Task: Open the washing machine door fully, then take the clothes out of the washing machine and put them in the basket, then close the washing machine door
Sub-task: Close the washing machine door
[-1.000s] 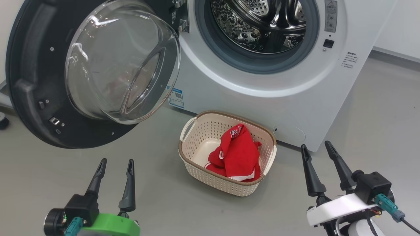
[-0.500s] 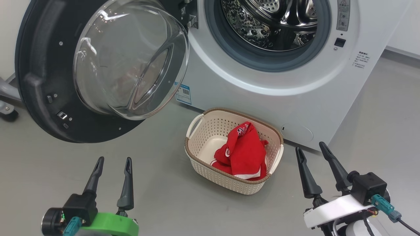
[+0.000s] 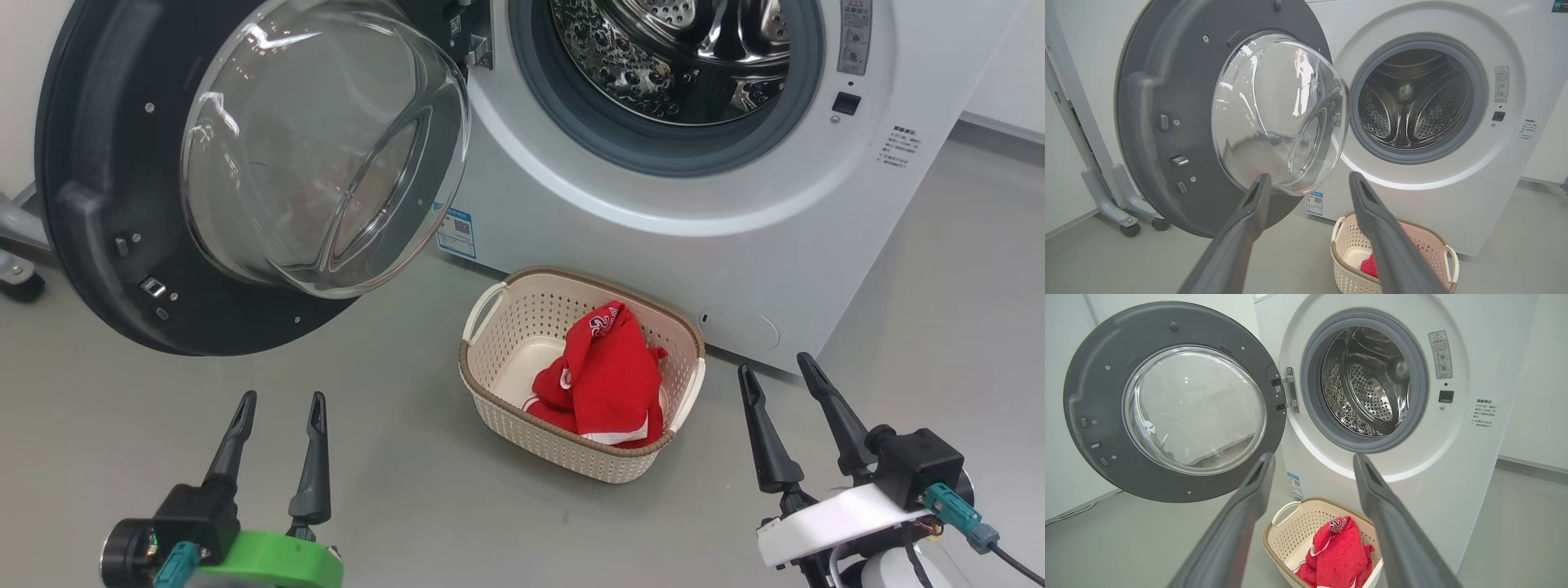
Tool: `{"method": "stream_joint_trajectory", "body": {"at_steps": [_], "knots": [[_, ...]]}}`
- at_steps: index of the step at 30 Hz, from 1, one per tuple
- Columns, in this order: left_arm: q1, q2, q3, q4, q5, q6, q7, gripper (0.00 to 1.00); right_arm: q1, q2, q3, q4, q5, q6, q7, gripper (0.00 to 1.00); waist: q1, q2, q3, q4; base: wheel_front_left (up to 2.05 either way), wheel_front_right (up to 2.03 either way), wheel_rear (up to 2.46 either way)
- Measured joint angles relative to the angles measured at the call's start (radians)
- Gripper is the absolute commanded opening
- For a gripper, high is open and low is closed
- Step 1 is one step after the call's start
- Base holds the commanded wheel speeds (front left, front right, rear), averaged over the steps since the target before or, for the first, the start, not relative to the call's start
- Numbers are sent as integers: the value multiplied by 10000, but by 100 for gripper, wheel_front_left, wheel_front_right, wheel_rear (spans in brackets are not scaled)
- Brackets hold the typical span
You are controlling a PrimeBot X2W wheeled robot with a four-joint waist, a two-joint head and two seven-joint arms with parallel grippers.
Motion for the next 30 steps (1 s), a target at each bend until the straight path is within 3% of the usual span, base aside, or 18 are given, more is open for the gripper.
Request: {"method": "stream_joint_trajectory", "body": {"at_steps": [21, 26, 27, 28, 29, 30], "knots": [[12, 0, 2, -159, -33, 36, 0, 100, -14, -6, -2, -4, 0, 0, 0, 100, 0, 0, 170, -150, 0, 0, 0], [12, -2, 376, -345, -23, 115, 0, 100, -65, -36, 173, -40, 0, 0, 0, 100, 0, 0, 285, -246, 0, 0, 0], [12, 0, 464, -420, -19, 119, 0, 68, -81, -44, 173, -75, 0, 0, 0, 100, 0, 0, 326, -269, 0, 0, 0], [11, -2, 558, -516, -15, 132, 0, 28, -99, -52, 171, -94, 0, 0, 0, 100, 0, 0, 375, -292, 0, 0, 0], [5, -4, 662, -616, -17, 132, 0, 0, -107, -65, 165, -105, -8, 0, 0, 100, 0, 0, 426, -315, 0, 0, 0], [-4, -2, 769, -700, -13, 134, 0, 0, -109, -105, 150, -102, -58, -2, 0, 100, 0, 0, 484, -337, 0, 0, 0]]}}
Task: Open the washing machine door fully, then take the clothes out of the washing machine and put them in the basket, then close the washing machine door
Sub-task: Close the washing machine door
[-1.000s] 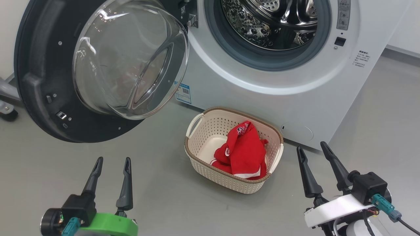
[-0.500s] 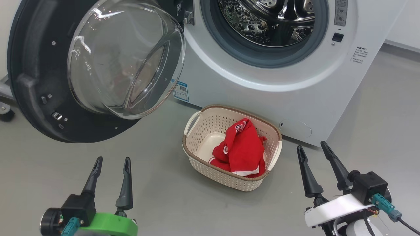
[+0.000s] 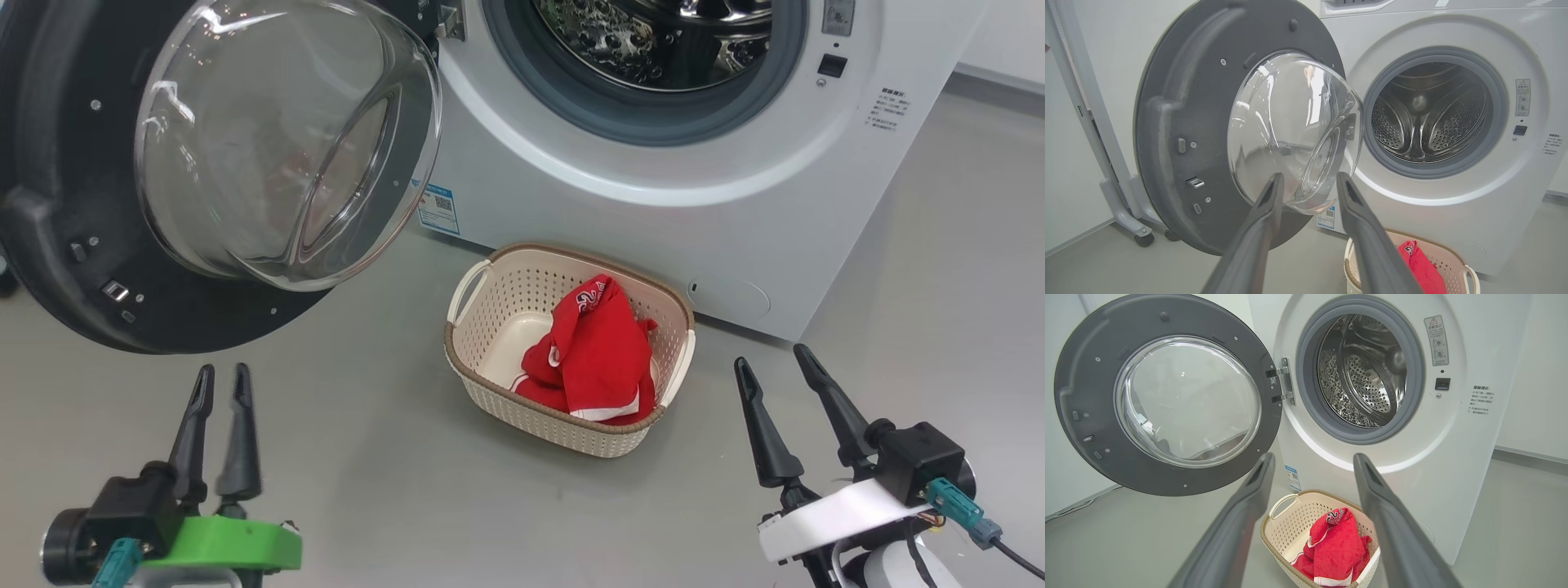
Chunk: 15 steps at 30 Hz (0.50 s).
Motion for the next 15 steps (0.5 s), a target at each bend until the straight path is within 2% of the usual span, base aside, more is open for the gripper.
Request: {"method": "stream_joint_trajectory", "body": {"at_steps": [5, 9, 15], "knots": [[-38, 184, 564, -470, 63, 86, 0, 0, -173, -100, 13, -228, -90, 2, 0, 100, 0, 0, 331, -119, 0, 0, 0], [-289, 589, 1037, -949, 255, 86, 0, 0, -422, -190, 31, -497, -169, 2, 0, 100, 0, 0, 656, -239, 0, 0, 0], [-1147, 999, 2266, -1693, -94, 174, -4, 0, -593, -474, 23, -671, -276, 2, 2, 100, 0, 0, 1198, -425, 0, 0, 0]]}}
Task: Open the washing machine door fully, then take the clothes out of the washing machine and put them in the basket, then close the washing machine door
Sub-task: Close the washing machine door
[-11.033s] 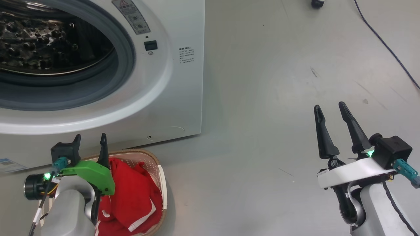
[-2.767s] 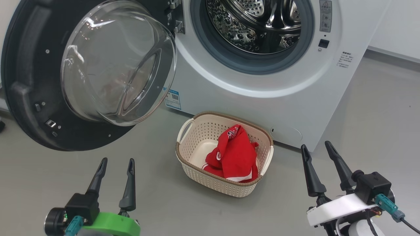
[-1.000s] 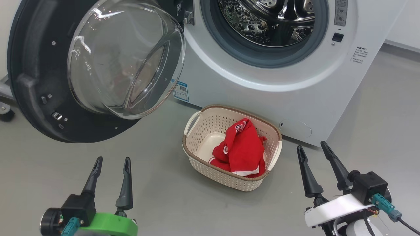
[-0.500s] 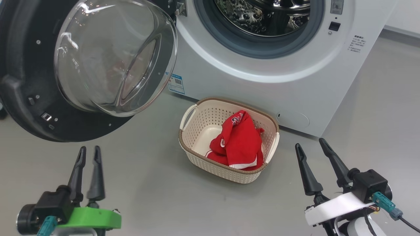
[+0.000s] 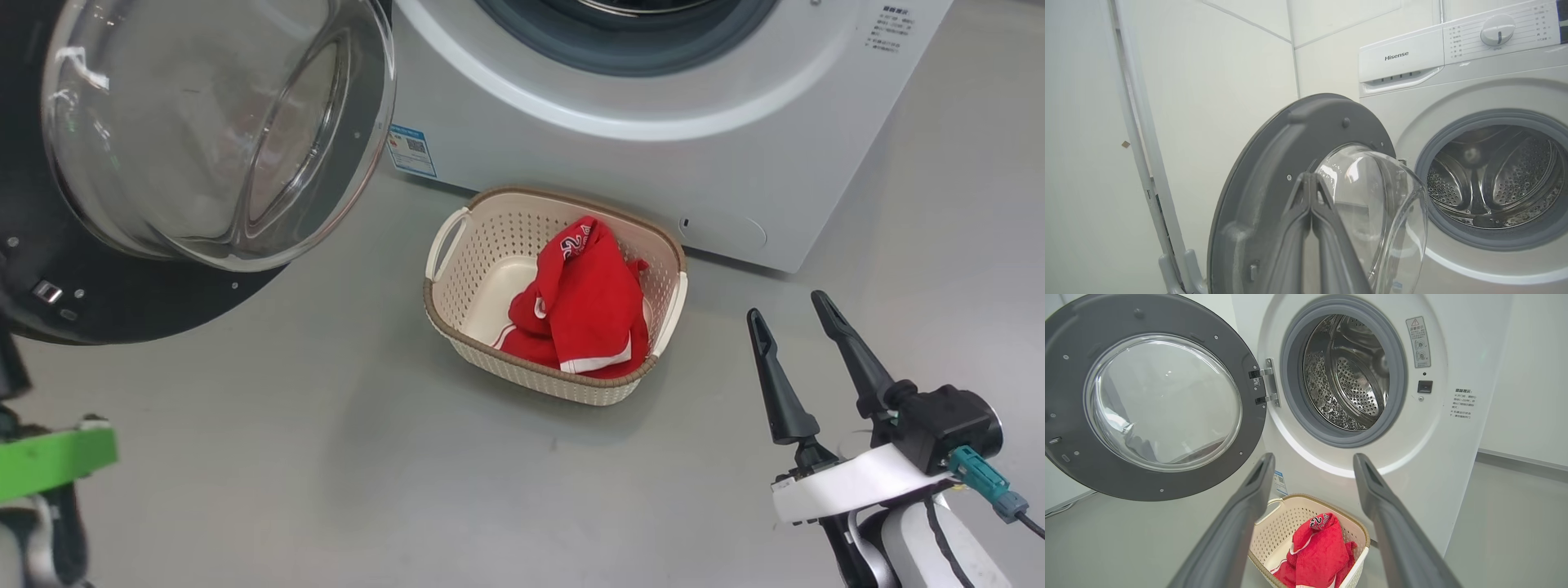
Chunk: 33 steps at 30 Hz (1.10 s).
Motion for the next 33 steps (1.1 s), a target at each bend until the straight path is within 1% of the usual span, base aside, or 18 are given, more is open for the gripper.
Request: {"method": "stream_joint_trajectory", "body": {"at_steps": [3, 7, 13, 14, 16, 18, 21, 23, 28, 31, 32, 33], "knots": [[-477, 307, 715, -142, -408, 0, -6, 0, -86, -163, -12, -61, -48, 0, 4, 100, 0, 0, 276, -85, 0, 0, 0], [-1102, 1078, 1708, -44, -773, 0, -8, 0, -288, -372, 2, -215, -52, 0, 29, 100, 0, 0, 625, -192, 0, 0, 0], [-1940, 1684, 3053, 523, -2071, 0, 290, 0, -563, -541, 75, -291, -52, 0, 105, 100, 2, 0, 1069, -413, 0, 0, 0], [-2142, 1735, 3344, 612, -2420, 0, 355, 0, -570, -570, 90, -290, -52, 0, 105, 100, 2, 0, 1123, -463, 0, 0, 0], [-2559, 1841, 3797, 907, -2987, 63, 552, 0, -583, -614, 109, -288, -52, 0, 105, 100, 2, 0, 1213, -573, 0, 0, 0], [-2806, 2021, 4243, 1302, -3317, 134, 788, 0, -600, -660, 125, -282, -50, 0, 105, 100, 2, 0, 1284, -682, 0, 0, 0], [-2884, 2598, 4753, 1904, -3448, 226, 1081, 0, -637, -681, 165, -267, -42, 0, 104, 100, 2, 0, 1356, -846, 0, 0, 0], [-3107, 2800, 5037, 2339, -3770, 255, 1365, 0, -668, -688, 148, -268, -35, 0, 104, 100, 2, 0, 1387, -948, 0, 0, 0], [-3735, 2744, 5333, 3363, -4683, 466, 2132, 0, -736, -763, 84, -267, -19, 0, 104, 100, 2, 0, 1454, -1095, 0, 0, 0], [-4221, 2656, 5806, 4036, -5419, 648, 2602, 0, -747, -769, 86, -267, -15, 0, 104, 100, 1, 0, 1475, -1132, 0, 0, 0], [-4436, 2592, 5950, 4544, -5793, 690, 3053, 0, -752, -777, 86, -268, -6, 0, 104, 100, 1, 0, 1491, -1152, 0, 0, 0], [-4517, 2522, 6000, 4765, -6040, 692, 3264, 0, -755, -784, 86, -268, -6, 0, 104, 100, 1, 0, 1499, -1161, 0, 0, 0]]}}
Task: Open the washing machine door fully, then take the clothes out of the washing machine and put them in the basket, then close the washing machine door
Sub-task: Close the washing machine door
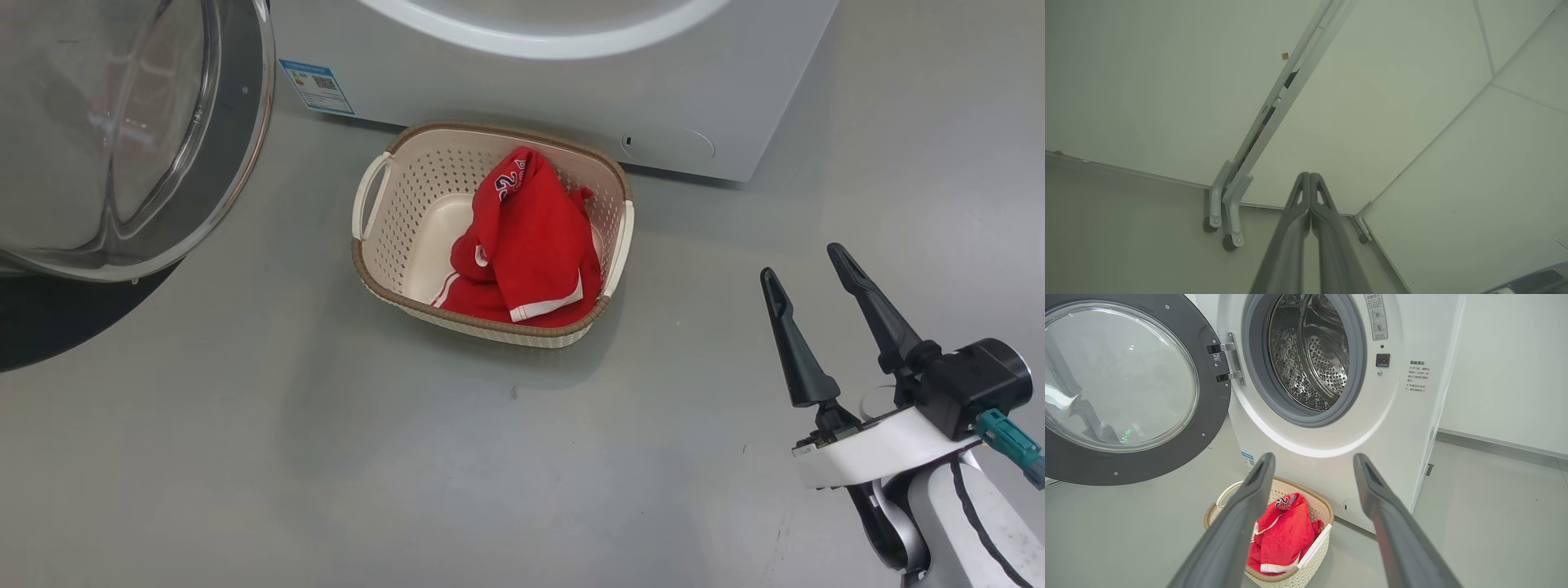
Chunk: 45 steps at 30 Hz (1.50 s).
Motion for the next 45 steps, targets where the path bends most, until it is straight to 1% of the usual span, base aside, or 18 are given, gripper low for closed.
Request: {"method": "stream_joint_trajectory", "body": {"at_steps": [4, 10, 14, 17, 21, 31, 34, 37, 42, 45], "knots": [[-405, -259, 201, 637, -696, 82, 639, 0, -11, -10, 35, 0, 2, 0, 0, 100, 0, 0, 31, -35, 0, 0, 0], [-633, -267, 268, 1198, -815, 100, 1156, 0, -44, -8, 119, 2, 33, 0, 0, 100, 0, 0, 54, -55, 0, 0, 0], [-940, -349, 230, 1634, -1271, 176, 1783, 0, -110, -12, 138, 8, 61, 0, 0, 100, 0, 0, 56, -58, 0, 0, 0], [-1068, -430, 46, 1906, -1384, 180, 2387, 0, -198, -13, 140, 19, 61, 0, 0, 100, 0, 0, 45, -55, 0, 0, 0], [-1097, -535, -330, 2057, -1476, 180, 2997, 0, -205, -13, 148, 54, 67, 0, -2, 100, 0, 0, 13, -45, 0, 0, 0], [-1165, -399, -387, 2330, -1636, 184, 3795, 0, -206, 2, 194, 171, 138, 0, -12, 100, -1, 0, -114, -32, 0, 0, 0], [-1226, -384, -314, 2403, -2006, 222, 4146, 0, -207, 15, 194, 221, 140, 0, -12, 100, -1, 0, -156, -39, 0, 0, 0], [-1567, -491, -19, 2468, -2560, 261, 4414, 0, -207, 33, 194, 245, 150, 0, -13, 100, -1, 0, -197, -47, 0, 0, 0], [-1841, -617, 211, 2568, -2888, 261, 4765, 0, -207, 40, 192, 282, 151, 0, -13, 100, -1, 0, -257, -58, 0, 0, 0], [-1848, -604, 176, 2614, -3014, 261, 4995, 0, -207, 54, 192, 301, 151, 0, -13, 100, -1, 0, -286, -67, 0, 0, 0]]}}
